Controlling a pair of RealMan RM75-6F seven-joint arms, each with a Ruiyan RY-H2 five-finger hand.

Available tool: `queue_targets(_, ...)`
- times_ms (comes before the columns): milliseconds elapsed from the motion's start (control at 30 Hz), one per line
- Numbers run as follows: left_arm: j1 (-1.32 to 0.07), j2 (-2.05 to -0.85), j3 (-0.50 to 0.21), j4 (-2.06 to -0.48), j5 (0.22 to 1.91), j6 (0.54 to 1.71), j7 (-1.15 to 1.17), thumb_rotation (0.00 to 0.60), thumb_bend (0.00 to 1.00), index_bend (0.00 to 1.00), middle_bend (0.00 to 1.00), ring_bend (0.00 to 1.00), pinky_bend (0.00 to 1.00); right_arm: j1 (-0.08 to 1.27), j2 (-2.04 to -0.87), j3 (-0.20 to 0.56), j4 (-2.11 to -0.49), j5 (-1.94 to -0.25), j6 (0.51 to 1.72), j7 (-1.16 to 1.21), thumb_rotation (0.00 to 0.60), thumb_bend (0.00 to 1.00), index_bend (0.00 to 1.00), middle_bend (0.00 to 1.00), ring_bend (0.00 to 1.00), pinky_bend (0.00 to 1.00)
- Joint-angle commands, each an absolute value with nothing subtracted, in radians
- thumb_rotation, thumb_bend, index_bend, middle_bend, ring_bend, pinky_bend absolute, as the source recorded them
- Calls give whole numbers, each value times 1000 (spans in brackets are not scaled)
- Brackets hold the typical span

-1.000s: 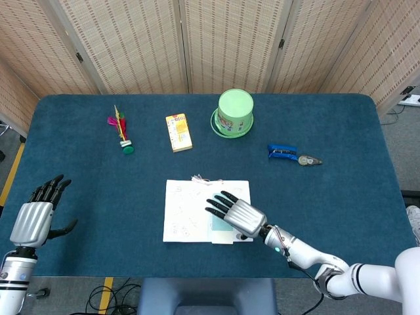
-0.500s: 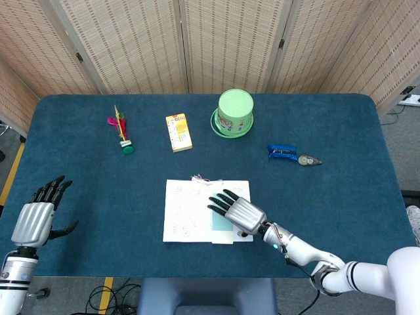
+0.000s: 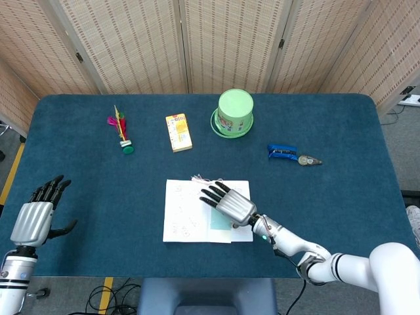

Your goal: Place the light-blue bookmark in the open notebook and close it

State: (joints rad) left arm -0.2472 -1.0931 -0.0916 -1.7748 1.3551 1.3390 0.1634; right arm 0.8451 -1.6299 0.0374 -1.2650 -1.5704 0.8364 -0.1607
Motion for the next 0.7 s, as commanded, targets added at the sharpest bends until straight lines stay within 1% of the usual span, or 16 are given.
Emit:
queue_targets(33,-246,-1093,-92,-1772,1354,1340,162,600,270,127,62,97,163,850,-1635,41,-1258,-1573,842,-153,600,0,0,0,0,0)
queue_targets(333,-246,-1095,-91,-1763,1350,1335,155,600,270,127,62,97,163,842,-1617,45,-1259,-1559,864,-133,600,4,0,7,0,0)
queue_targets(367,-246,-1095,-91,-1762,1349,1335,154,600,269,127,62,97,163,840,-1609,44,-1264,-1559,867,-135,600,14,0,20,0,0)
queue_targets(433,-246,-1096,-91,-1760,1348,1333,152,600,270,127,62,97,163,833,-1586,39,-1281,-1558,874,-141,600,52,0,83,0,0)
queue_targets(500,-246,-1097,-91,-1759,1348,1333,150,600,270,127,62,97,163,826,-1559,35,-1300,-1553,875,-151,600,126,0,174,0,0)
queue_targets(533,-246,-1098,-90,-1759,1350,1333,150,600,270,127,62,97,163,824,-1548,33,-1308,-1551,876,-155,600,159,0,198,0,0)
queue_targets(600,-246,-1099,-89,-1760,1353,1332,151,600,270,127,62,97,163,819,-1527,28,-1319,-1544,870,-162,600,286,0,267,2,0)
queue_targets(700,-247,-1101,-89,-1763,1356,1333,153,600,270,127,62,97,163,818,-1511,26,-1323,-1527,852,-168,600,405,0,304,7,0)
